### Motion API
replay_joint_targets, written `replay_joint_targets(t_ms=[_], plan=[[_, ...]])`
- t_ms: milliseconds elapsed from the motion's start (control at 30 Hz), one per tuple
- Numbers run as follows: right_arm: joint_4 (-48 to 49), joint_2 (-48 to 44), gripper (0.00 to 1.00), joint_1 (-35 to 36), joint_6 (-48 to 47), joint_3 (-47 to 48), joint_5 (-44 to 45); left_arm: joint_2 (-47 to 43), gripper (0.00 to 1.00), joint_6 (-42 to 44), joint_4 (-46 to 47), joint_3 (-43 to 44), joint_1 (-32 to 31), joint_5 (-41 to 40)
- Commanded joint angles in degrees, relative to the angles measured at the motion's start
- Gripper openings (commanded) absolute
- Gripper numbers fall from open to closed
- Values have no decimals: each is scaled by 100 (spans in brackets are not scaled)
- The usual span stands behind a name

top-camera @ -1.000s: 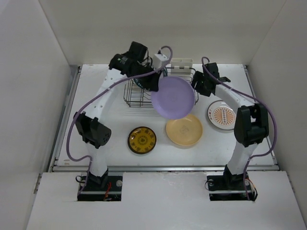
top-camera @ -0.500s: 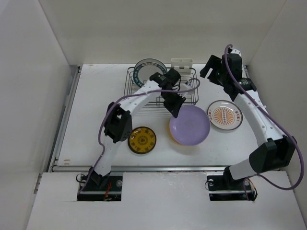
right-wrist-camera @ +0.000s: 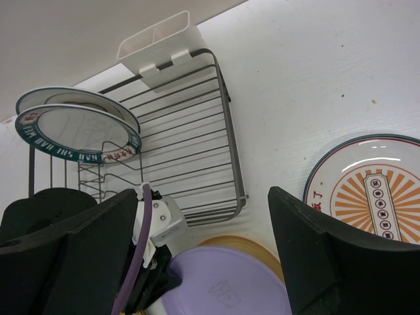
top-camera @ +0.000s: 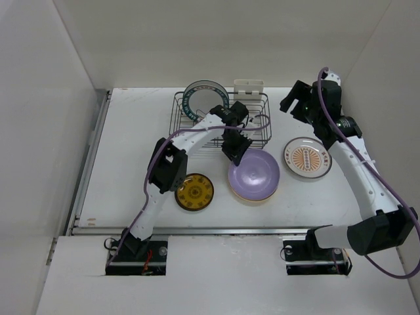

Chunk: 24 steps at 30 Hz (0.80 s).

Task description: Unload the plates from the dish rack

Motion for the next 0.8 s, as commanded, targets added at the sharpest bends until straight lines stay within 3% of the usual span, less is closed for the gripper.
replay_joint_targets(t_ms=[0,67,100,133,233,367,467,633,767], plan=[[-43,-110,86,54,-65,9,-2,-384,29,41,-423,13,-16,-184],[-43,-110,86,54,-65,9,-2,-383,56,138,-564,101,-16,-184],[-43,-110,86,54,-65,9,-2,-383,62,138,-643,248,-16,-236],[-43,-110,86,54,-65,9,-2,-470,75,208,-644,320,-16,-236],[-43,-110,86,54,-65,114,-55,-586,98,261,-845,802,-16,-236],[-43,21,88,54,-65,167,-178,-734,100,437,-1329,1865,62,-236],[9,162,88,54,40,167,-178,-1103,100,175,-997,1929,431,-586],[141,303,88,54,102,167,-178,-2104,100,155,1204,709,1317,-2220],[255,478,88,54,102,167,-291,-1966,100,1129,2419,312,1451,-3258]])
